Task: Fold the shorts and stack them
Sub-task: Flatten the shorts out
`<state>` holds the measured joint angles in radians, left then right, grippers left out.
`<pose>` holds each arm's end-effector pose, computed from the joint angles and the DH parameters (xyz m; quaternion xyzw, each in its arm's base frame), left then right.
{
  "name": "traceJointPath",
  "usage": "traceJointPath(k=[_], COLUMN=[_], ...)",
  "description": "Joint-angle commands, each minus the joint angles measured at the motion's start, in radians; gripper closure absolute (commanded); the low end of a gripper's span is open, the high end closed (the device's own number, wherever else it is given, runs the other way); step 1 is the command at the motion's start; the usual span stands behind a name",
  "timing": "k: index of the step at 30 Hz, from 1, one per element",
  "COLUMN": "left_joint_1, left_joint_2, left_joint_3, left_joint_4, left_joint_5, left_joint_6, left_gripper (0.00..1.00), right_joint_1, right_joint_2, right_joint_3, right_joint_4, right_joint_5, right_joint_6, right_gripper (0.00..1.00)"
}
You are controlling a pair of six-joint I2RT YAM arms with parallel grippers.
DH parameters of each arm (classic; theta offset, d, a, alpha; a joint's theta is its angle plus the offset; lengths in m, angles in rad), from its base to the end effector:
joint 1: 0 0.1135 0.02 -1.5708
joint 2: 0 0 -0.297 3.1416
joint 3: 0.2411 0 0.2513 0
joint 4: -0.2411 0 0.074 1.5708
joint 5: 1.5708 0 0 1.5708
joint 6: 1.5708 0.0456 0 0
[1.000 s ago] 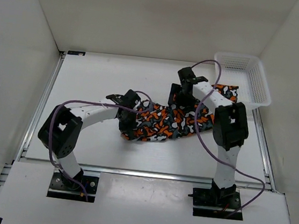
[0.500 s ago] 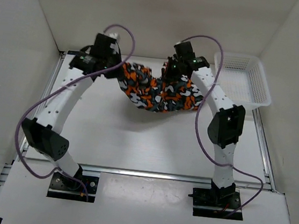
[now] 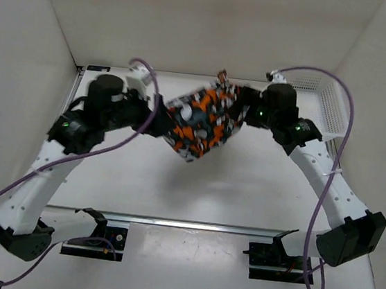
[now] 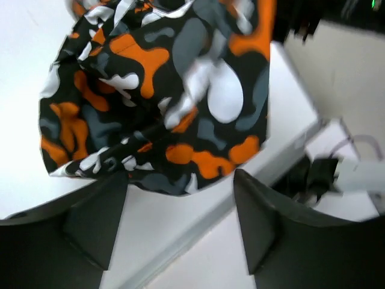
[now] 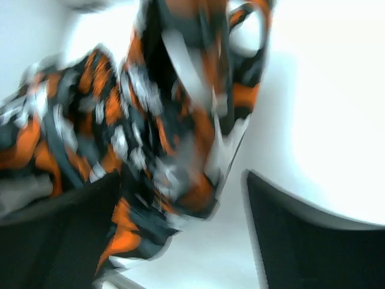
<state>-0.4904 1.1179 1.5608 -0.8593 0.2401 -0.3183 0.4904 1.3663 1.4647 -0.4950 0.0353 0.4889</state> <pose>0.1651 -0.1005 0.4915 0.1366 0.8233 -0.3054 0.4586 0.2715 0.1431 0.4418 0.0092 0.8324 0.2475 0.4957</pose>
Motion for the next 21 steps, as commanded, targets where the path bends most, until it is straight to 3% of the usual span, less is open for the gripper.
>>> traceJointPath(k=[1,4,5,6,7,10,12,13,14,15,16,17,18,20,21], left_joint_1=[-0.074,-0.074,-0.074,-0.074,-0.074,-0.074,-0.074,-0.074,-0.074,-0.074,-0.074,-0.074,-0.074,-0.074,-0.074], left_joint_2=[0.089,0.117,0.131,0.146,0.157,0.223,0.282,0.302,0.322,0.365,0.39,0.434,0.469,0.493,0.502], left_joint_3=[-0.198,-0.217,-0.208,-0.194,-0.18,-0.127,-0.099,-0.099,-0.084,-0.065,-0.056,-0.035,-0.025,-0.016,-0.031], left_joint_4=[0.0,0.009,0.009,0.009,0.009,0.009,0.009,0.009,0.009,0.009,0.009,0.009,0.009,0.0,0.0], left_joint_5=[0.092,-0.011,-0.031,-0.068,-0.08,-0.116,-0.116,-0.125,-0.134,-0.134,-0.148,-0.148,-0.133,-0.069,-0.053], left_joint_6=[-0.04,-0.071,-0.082,-0.082,-0.082,-0.094,-0.114,-0.123,-0.123,-0.137,-0.151,-0.16,-0.16,-0.169,-0.169], left_gripper=[0.16,0.18,0.21,0.28,0.5,0.84,0.9,0.9,0.84,0.65,0.53,0.28,0.19,0.05,0.03], right_joint_1=[-0.062,-0.084,-0.084,-0.084,-0.093,-0.093,-0.093,-0.093,-0.093,-0.093,-0.093,-0.093,-0.093,-0.093,-0.093], right_joint_2=[0.005,-0.056,-0.074,-0.091,-0.123,-0.16,-0.17,-0.17,-0.159,-0.144,-0.132,-0.101,-0.058,-0.001,0.06], right_joint_3=[-0.223,-0.334,-0.354,-0.392,-0.408,-0.443,-0.452,-0.452,-0.452,-0.44,-0.426,-0.411,-0.402,-0.342,-0.319], right_joint_4=[0.024,0.001,0.001,-0.008,-0.008,-0.03,-0.03,-0.03,-0.039,-0.039,-0.039,-0.039,-0.039,-0.068,-0.095], right_joint_5=[0.086,0.113,0.124,0.136,0.147,0.166,0.15,0.141,0.126,0.117,0.103,0.069,0.042,0.041,0.026], right_joint_6=[-0.01,-0.019,-0.019,-0.007,0.003,0.033,0.033,0.033,0.033,0.024,0.023,0.011,-0.002,-0.013,-0.022], right_gripper=[0.04,0.04,0.09,0.28,0.43,0.87,0.93,0.93,0.87,0.82,0.75,0.41,0.27,0.16,0.16])
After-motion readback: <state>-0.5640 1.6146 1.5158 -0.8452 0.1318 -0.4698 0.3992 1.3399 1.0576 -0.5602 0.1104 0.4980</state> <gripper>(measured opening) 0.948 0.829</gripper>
